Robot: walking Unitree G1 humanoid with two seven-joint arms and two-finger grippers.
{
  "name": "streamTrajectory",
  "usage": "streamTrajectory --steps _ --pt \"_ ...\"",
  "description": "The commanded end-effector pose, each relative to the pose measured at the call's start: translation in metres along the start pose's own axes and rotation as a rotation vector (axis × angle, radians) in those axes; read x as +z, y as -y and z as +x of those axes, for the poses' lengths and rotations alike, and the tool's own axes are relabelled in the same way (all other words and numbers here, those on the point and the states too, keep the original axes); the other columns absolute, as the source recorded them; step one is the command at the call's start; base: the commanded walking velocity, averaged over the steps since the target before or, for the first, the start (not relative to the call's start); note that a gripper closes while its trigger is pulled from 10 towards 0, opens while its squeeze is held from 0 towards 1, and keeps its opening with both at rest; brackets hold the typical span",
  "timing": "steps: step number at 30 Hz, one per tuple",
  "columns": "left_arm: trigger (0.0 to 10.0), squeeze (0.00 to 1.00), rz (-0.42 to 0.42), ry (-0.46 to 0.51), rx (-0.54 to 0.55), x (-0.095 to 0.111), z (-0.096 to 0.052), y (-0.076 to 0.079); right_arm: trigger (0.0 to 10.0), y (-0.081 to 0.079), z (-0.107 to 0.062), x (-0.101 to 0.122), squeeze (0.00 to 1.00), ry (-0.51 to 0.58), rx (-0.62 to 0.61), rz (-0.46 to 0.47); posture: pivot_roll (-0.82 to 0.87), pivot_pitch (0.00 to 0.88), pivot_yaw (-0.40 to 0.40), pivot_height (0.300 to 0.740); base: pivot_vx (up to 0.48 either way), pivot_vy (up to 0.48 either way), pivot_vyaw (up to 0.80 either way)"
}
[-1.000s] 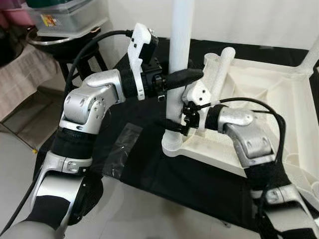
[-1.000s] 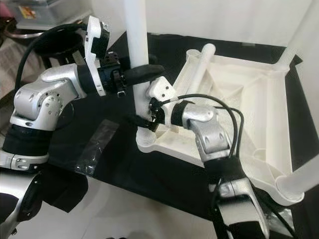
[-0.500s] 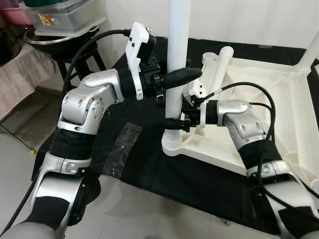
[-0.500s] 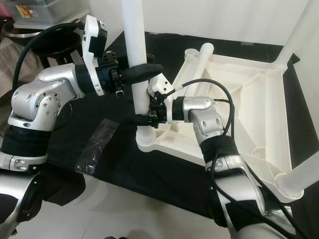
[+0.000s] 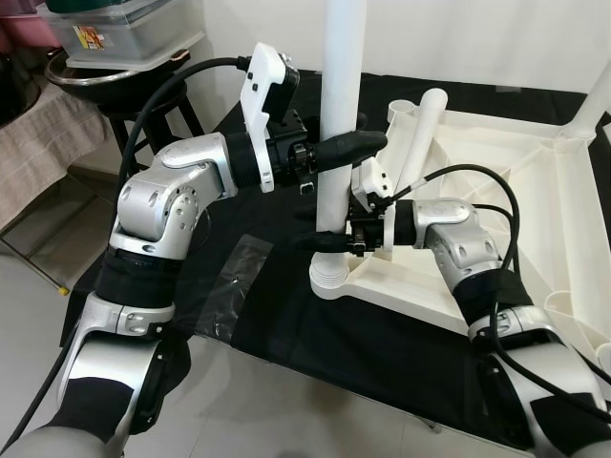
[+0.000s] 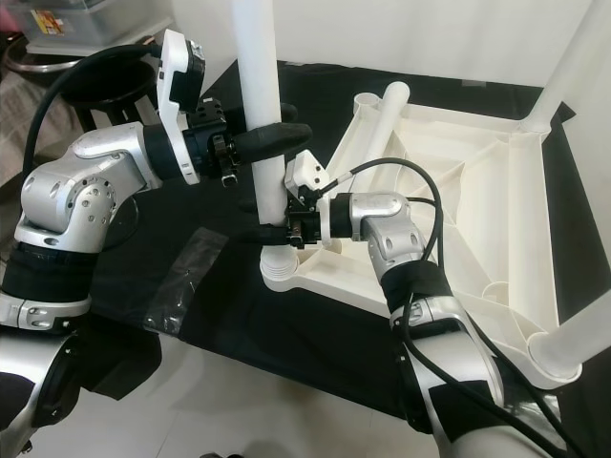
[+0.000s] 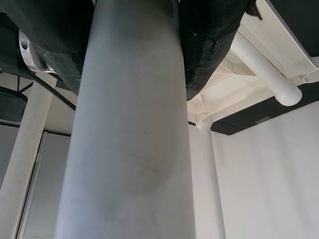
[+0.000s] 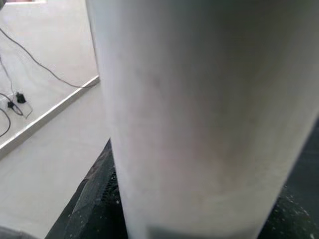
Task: Building children table
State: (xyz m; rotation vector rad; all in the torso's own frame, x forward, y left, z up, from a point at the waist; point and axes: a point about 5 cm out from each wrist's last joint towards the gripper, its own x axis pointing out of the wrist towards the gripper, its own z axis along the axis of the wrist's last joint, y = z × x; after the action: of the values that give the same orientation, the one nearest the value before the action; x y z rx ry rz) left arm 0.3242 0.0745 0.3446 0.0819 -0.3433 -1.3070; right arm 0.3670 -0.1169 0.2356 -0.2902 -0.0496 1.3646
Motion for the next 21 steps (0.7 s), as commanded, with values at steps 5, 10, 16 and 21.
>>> streamTrajectory --steps 5,10,16,21 --pt "10.0 1.0 -0.035 -0.022 -0.004 -0.005 0.005 0.001 0.0 -0.002 -0.002 -0.023 0.0 -0.043 -0.263 0.067 0.04 0.149 0.048 0.74 0.0 0.0 0.0" --pt "10.0 1.0 -0.035 -0.017 0.032 -0.003 0.003 -0.004 0.0 -0.022 0.011 -0.053 0.0 -0.192 -0.75 0.158 0.03 0.149 0.03 0.74 0.0 0.0 0.0" --pt "10.0 0.0 -0.039 -0.022 0.055 -0.002 0.003 -0.008 0.0 -0.073 0.051 -0.066 0.0 -0.164 -0.942 0.338 0.04 0.146 0.061 0.74 0.0 0.0 0.0" --pt "10.0 0.0 -0.036 -0.035 0.041 -0.005 0.005 -0.007 0.0 -0.057 0.054 -0.058 0.0 -0.126 -0.965 0.306 0.03 0.144 0.056 0.74 0.0 0.0 0.0"
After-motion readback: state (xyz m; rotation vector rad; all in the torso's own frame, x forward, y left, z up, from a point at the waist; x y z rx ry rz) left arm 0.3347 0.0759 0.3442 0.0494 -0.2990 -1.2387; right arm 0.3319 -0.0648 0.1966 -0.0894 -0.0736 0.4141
